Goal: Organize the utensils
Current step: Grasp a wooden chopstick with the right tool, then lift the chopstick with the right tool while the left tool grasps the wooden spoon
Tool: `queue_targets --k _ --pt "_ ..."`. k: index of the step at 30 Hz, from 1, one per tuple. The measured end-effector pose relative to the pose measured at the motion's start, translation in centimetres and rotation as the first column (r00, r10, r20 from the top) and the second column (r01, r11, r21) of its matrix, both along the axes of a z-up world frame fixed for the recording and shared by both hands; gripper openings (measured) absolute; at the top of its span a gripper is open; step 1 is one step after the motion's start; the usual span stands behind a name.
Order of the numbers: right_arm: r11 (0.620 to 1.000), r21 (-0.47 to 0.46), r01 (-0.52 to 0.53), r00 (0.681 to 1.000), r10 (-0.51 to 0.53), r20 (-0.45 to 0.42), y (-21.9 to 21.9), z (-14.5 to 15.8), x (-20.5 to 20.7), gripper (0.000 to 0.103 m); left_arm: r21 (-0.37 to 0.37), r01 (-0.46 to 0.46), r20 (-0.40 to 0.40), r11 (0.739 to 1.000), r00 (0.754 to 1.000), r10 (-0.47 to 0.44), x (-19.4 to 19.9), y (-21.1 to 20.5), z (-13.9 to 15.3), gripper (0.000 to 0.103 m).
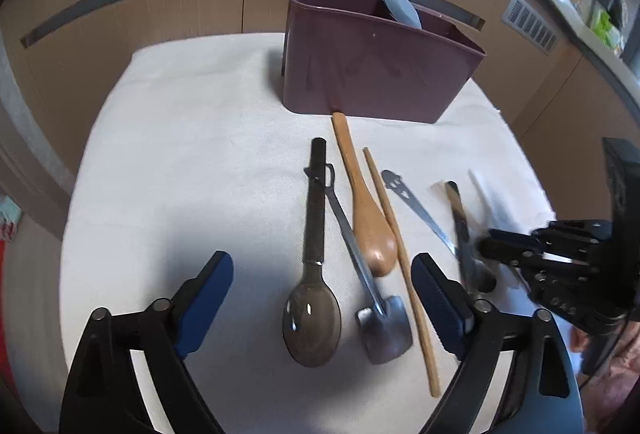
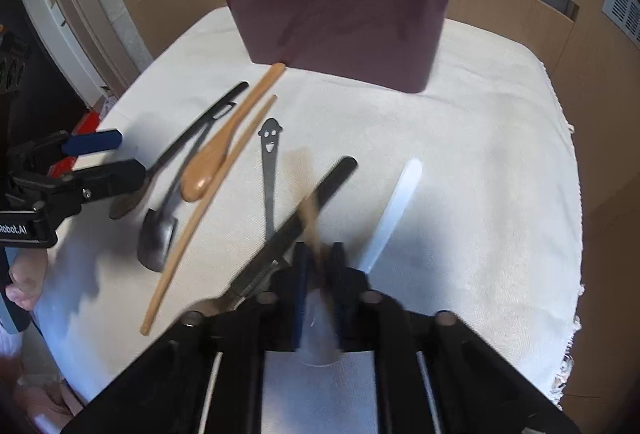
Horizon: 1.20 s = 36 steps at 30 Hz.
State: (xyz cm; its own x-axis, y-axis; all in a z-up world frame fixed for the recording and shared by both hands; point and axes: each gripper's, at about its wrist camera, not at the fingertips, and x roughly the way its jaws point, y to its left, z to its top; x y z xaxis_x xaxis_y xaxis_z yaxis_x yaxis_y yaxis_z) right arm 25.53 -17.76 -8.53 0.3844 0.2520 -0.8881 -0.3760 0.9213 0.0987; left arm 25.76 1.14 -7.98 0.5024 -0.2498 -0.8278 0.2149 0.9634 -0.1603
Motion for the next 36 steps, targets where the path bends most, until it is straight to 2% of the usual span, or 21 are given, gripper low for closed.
queue_targets --k 2,5,8,9,13,15,16,17,19,21,23,25,28,30,32,34,36 --pt "1.000 0.025 0.017 1.000 -0.017 -0.001 -0.6 0.2 -0.1 0.005 0.039 -0.003 0.006 0.999 1.000 0.003 0.2 -0.3 0.0 0.093" --pt "0.996 0.080 0.033 0.999 -0.034 0.011 -1.4 1.0 -0.3 0.005 0.030 0.009 0.033 0.999 0.999 -0.010 0.5 -0.3 0.1 0.093" --pt "0.991 0.123 0.046 0.998 -0.050 0.025 -1.9 1.7 -0.4 0.005 0.023 -0.016 0.132 1.000 0.991 0.013 0.2 -0.1 0.5 0.093" --pt "0.990 0.133 0.051 0.998 -0.056 0.031 -2.1 1.8 -0.5 0.005 0.033 -0.025 0.140 0.999 0.990 0.020 0.3 -0.2 0.5 0.093" --pt "0.986 0.150 0.076 0.996 -0.081 0.028 -2.7 1.6 -0.4 0.005 0.098 -0.045 0.057 0.994 0.998 0.040 2.3 -0.9 -0.1 0.093" --pt "0.984 0.155 0.089 0.995 -0.094 0.025 -3.0 1.3 -0.4 0.005 0.102 -0.048 0.054 0.994 0.998 0.043 3.1 -1.5 -0.1 0.093" --pt "0.983 0.154 0.098 0.994 -0.103 0.025 -3.2 1.1 -0.5 0.005 0.129 -0.052 0.064 0.990 0.997 0.044 3.5 -2.0 0.0 0.092" --pt "0.982 0.156 0.104 0.994 -0.109 0.024 -3.4 1.0 -0.5 0.005 0.150 -0.044 0.078 0.988 0.996 0.032 4.0 -2.7 0.1 0.090" --pt "0.980 0.163 0.116 0.992 -0.122 0.025 -3.8 0.9 -0.5 0.005 0.127 -0.004 0.087 0.992 0.996 -0.007 5.1 -3.6 0.3 0.077" --pt "0.978 0.167 0.124 0.991 -0.131 0.027 -4.1 0.7 -0.5 0.006 0.107 0.012 0.043 0.994 0.999 -0.017 6.6 -4.2 0.0 0.045" --pt "0.977 0.169 0.127 0.990 -0.135 0.032 -4.4 0.7 -0.7 0.006 0.070 0.033 -0.045 0.997 0.999 -0.030 8.5 -4.7 -0.9 0.030" --pt "0.976 0.174 0.128 0.990 -0.136 0.035 -4.6 0.7 -0.8 0.006 0.070 0.045 -0.096 0.997 0.995 -0.038 9.8 -5.0 -1.7 0.029" --pt "0.975 0.180 0.126 0.990 -0.136 0.039 -4.8 0.6 -1.0 0.006 0.134 0.068 -0.104 0.989 0.993 -0.054 11.1 -6.0 -1.9 0.029" --pt "0.974 0.187 0.129 0.990 -0.138 0.036 -4.9 0.5 -0.9 0.006 0.140 0.074 -0.122 0.987 0.991 -0.057 11.7 -6.4 -2.0 0.028" --pt "0.973 0.191 0.132 0.989 -0.141 0.033 -4.9 0.4 -0.8 0.006 0.145 0.080 -0.139 0.986 0.989 -0.060 12.0 -6.8 -2.3 0.021" --pt "0.973 0.191 0.132 0.989 -0.141 0.037 -4.8 0.5 -0.8 0.006 0.165 0.088 -0.114 0.982 0.991 -0.070 11.7 -7.1 -2.2 0.013" --pt "0.973 0.188 0.135 0.988 -0.146 0.051 -4.7 0.8 -0.9 0.006 0.153 0.088 -0.094 0.984 0.993 -0.074 10.8 -7.0 -2.0 0.013"
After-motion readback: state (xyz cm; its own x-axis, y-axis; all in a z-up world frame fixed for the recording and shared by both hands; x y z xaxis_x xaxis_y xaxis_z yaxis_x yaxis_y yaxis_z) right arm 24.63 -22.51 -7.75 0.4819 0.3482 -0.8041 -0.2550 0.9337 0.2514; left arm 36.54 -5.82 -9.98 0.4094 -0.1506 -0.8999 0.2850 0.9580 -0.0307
